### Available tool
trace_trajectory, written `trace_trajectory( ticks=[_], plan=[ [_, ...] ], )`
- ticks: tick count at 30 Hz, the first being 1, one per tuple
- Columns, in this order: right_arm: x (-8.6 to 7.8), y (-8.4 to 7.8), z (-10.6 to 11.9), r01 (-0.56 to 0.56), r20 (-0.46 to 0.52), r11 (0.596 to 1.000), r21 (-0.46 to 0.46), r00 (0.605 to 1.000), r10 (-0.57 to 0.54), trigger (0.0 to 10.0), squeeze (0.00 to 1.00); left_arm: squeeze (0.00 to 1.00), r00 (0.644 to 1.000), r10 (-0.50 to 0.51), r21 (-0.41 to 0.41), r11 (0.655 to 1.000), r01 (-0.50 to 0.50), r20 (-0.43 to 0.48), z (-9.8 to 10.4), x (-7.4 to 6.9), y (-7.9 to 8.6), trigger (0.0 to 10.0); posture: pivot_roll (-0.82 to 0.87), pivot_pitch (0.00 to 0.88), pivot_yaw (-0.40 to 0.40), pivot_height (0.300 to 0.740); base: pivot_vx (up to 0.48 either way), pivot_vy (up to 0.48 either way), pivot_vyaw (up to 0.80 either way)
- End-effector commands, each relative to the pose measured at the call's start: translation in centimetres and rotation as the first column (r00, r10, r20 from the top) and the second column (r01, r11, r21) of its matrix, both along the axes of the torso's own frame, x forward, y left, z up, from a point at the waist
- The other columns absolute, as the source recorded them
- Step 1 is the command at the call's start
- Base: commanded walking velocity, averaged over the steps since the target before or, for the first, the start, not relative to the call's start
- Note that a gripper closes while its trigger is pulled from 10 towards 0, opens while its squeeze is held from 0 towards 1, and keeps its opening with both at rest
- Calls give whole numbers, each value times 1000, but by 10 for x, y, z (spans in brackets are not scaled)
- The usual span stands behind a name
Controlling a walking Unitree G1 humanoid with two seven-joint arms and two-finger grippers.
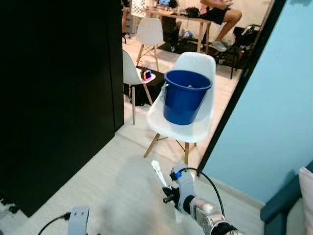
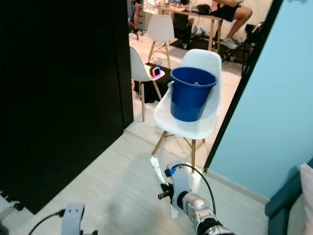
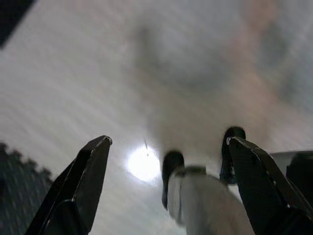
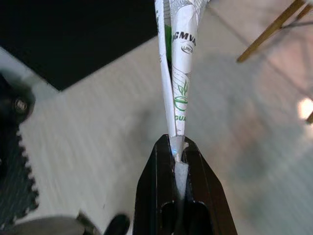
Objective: Clean up the room
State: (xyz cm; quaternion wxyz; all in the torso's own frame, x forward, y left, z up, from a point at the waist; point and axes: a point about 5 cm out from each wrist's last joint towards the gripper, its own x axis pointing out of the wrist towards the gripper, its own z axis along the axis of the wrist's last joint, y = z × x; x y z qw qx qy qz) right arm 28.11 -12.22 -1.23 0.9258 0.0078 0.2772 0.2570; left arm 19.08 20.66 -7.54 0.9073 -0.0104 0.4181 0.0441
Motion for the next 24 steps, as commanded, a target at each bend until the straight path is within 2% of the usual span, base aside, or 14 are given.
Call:
trace_trajectory(
  ticks=[1,7,11,16,18,21,24],
  plan=[
    [5,-1,5,10,26,1000,1,1000,-10,10000,0,0,1000,2,-11,1000,-2,13,1,2,-1,10000,102,0,-58,740,319,0,0],
    [11,-2,10,39,34,999,18,999,-39,10000,0,0,998,-9,-15,1000,10,59,8,15,-4,10000,103,0,-57,740,316,0,0],
    [19,0,18,49,48,997,60,997,-52,10000,0,0,993,-10,-20,1000,13,116,16,29,-5,10000,108,0,-56,740,319,0,-719],
    [22,0,21,56,59,997,60,996,-60,10000,0,0,991,-9,-20,1000,11,130,19,32,-5,10000,108,0,-56,740,319,0,-790],
    [24,2,24,51,77,996,71,995,-56,10000,0,0,990,-8,-19,1000,11,140,20,34,-5,10000,109,0,-54,740,319,0,0],
    [42,18,52,-65,191,987,149,981,36,10000,0,0,983,-10,-16,1000,14,183,28,45,-4,10000,109,0,-49,740,315,0,0],
    [50,28,68,-137,251,973,186,964,88,10000,0,0,980,-17,-13,1000,20,198,31,49,-5,10000,109,0,-49,740,315,0,0]
  ],
)
